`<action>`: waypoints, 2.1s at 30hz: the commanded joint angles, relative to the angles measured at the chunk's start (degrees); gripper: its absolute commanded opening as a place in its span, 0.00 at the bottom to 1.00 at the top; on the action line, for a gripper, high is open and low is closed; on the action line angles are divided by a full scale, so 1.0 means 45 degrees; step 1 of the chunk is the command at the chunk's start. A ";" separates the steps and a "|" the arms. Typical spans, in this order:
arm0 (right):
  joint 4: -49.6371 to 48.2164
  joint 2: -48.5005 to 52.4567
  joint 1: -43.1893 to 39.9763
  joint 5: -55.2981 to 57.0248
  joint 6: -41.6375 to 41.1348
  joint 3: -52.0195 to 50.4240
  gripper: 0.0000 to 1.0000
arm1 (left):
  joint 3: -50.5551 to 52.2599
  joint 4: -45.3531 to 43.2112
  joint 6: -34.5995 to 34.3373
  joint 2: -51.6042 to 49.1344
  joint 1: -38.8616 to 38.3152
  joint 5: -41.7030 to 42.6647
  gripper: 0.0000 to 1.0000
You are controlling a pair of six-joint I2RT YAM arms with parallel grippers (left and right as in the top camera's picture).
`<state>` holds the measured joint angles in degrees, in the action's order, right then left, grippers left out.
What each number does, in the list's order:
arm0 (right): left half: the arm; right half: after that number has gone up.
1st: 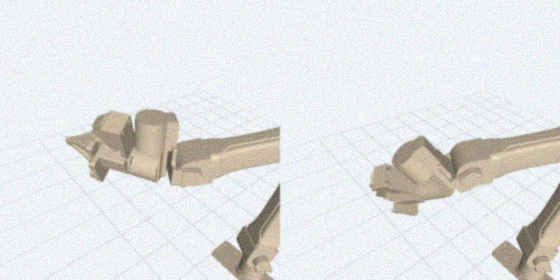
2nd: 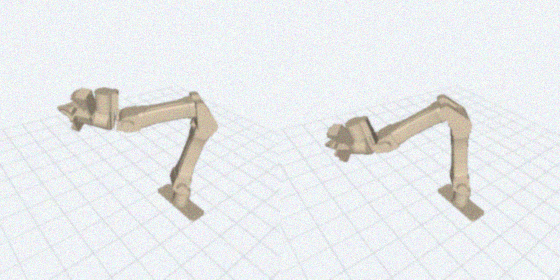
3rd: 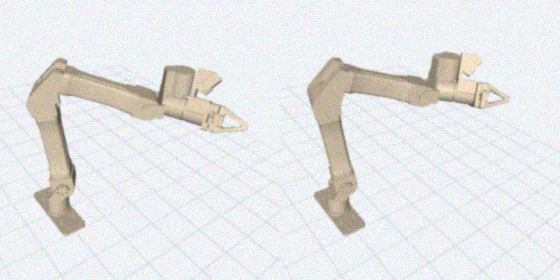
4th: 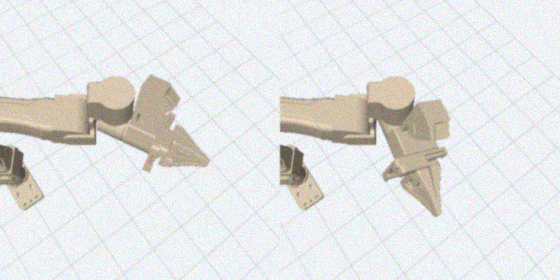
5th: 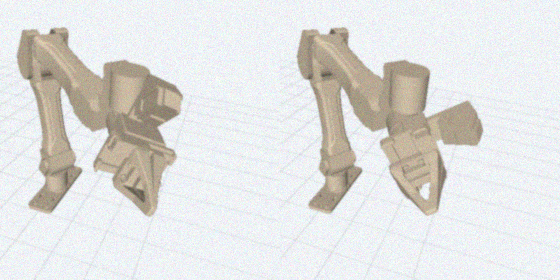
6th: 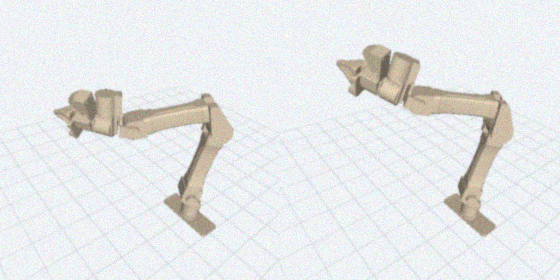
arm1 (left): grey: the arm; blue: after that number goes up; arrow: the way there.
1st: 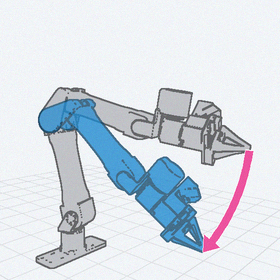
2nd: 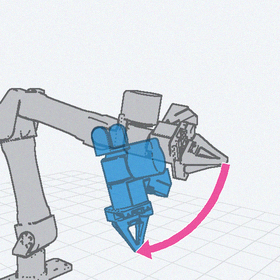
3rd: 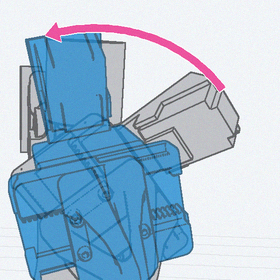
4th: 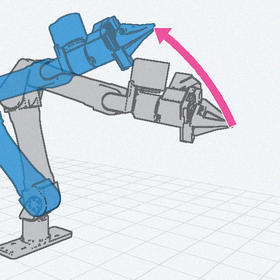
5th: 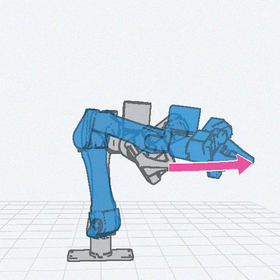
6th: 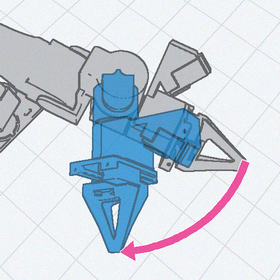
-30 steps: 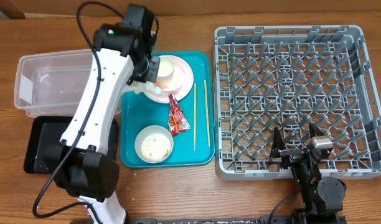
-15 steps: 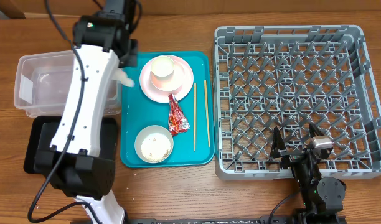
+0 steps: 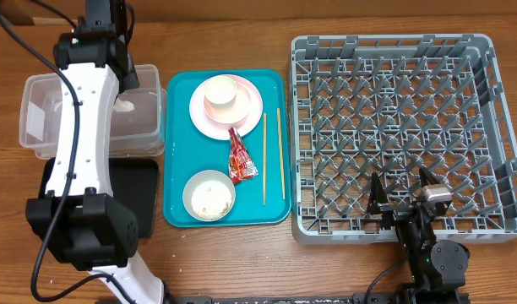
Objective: Sort waste into correct bins and load items into the dishwasher
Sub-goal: 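Carry the tissue left and drop it into the clear plastic bin, then move the left gripper to the red wrapper and grasp it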
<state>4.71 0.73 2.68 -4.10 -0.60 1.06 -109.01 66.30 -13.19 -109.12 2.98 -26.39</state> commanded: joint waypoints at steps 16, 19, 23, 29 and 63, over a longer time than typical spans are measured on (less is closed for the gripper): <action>-0.0058 -0.0126 0.0044 0.0000 0.0049 -0.0136 1.00 | 0.3779 -0.3551 -0.0209 -0.0063 0.0976 0.0170 0.57; -0.0058 -0.0126 0.0044 0.0000 0.0049 -0.0136 1.00 | 0.3769 -0.3604 -0.0209 -0.0058 0.0976 0.0185 0.72; -0.0058 -0.0126 0.0044 -0.0005 0.0049 -0.0136 1.00 | 0.3230 -0.3279 -0.0024 0.0005 0.0942 0.0223 0.84; -0.0058 -0.0126 0.0044 0.0000 0.0049 -0.0136 1.00 | 0.0894 -0.0991 -0.0024 0.0398 0.0559 0.2676 0.78; -0.0058 -0.0126 0.0044 -0.0005 0.0049 -0.0136 1.00 | 0.7271 -0.2958 -0.3002 0.1666 -0.6445 0.5751 0.51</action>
<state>4.71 0.73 2.68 -4.10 -0.60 1.06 -78.76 54.50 -23.57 -101.91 -26.06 3.81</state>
